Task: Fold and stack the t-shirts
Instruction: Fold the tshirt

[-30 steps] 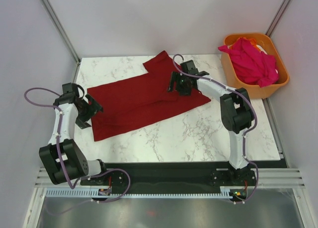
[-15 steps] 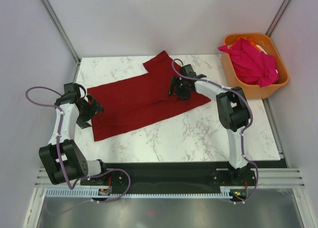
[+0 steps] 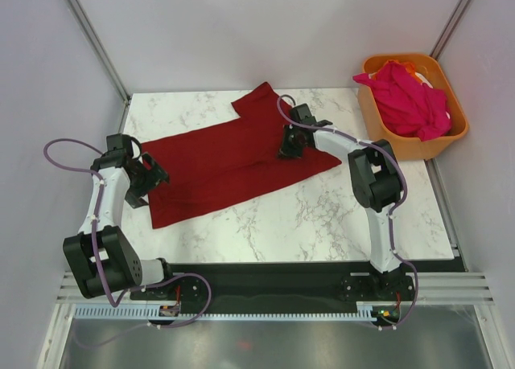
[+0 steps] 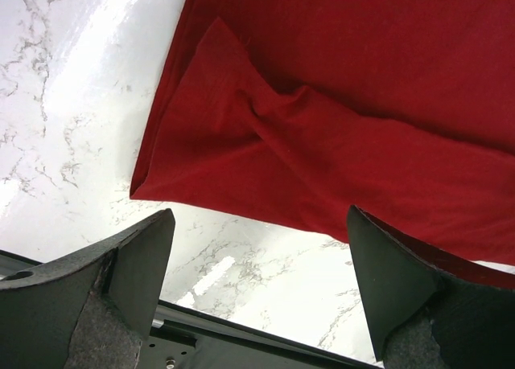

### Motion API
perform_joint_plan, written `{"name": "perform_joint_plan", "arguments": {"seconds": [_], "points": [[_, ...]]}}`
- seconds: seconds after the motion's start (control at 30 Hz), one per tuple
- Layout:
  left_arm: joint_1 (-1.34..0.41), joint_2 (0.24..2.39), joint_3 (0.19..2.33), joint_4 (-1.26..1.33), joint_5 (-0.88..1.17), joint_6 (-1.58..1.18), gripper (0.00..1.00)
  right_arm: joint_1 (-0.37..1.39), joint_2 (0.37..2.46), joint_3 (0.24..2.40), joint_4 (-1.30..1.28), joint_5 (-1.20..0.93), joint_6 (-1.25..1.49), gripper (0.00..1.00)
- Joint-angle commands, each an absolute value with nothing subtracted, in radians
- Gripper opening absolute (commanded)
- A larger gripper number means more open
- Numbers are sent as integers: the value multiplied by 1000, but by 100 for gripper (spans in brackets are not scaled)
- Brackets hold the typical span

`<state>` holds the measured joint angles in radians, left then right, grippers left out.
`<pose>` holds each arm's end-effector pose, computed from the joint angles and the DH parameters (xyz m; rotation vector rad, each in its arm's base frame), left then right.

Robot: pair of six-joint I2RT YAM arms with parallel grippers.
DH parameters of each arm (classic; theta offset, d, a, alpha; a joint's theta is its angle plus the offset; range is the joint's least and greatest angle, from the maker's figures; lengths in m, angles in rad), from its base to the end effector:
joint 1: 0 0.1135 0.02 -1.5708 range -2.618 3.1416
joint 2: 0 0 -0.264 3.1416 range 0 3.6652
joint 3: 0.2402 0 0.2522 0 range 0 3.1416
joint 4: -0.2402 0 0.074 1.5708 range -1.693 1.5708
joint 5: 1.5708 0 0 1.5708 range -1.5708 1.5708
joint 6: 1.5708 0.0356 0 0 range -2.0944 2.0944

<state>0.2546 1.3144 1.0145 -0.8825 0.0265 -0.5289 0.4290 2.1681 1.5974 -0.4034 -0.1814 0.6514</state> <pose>0.2386 0.0611 0.2524 -1.0465 2.5521 -0.1104 0.4232 0.2006 0.1598 0.2206 2.6434 0.6262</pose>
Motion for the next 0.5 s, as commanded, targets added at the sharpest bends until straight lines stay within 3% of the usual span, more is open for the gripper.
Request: {"name": "perform_joint_plan", "arguments": {"seconds": [0.0,0.2,0.27,0.3,0.33,0.37,0.47], "points": [[250,1302,1012,-861,5,-497,95,449,2152,1684,-376,-196,667,19],[249,1304,1011,-859,3,-499,95,489,2310,1919,-306,-254,647,11],[249,1305,1012,-859,3,-499,95,494,2367,2006,-252,-328,649,21],[247,1305,1011,-859,2,-499,95,494,2422,2029,-188,-374,652,37],[247,1305,1011,-861,2,-499,95,494,2446,2058,-190,-396,655,82],[247,1307,1011,-859,3,-497,95,494,2463,2113,-202,-393,653,98],[244,1315,1014,-861,2,-499,96,492,2458,2115,-218,-339,611,98]]}}
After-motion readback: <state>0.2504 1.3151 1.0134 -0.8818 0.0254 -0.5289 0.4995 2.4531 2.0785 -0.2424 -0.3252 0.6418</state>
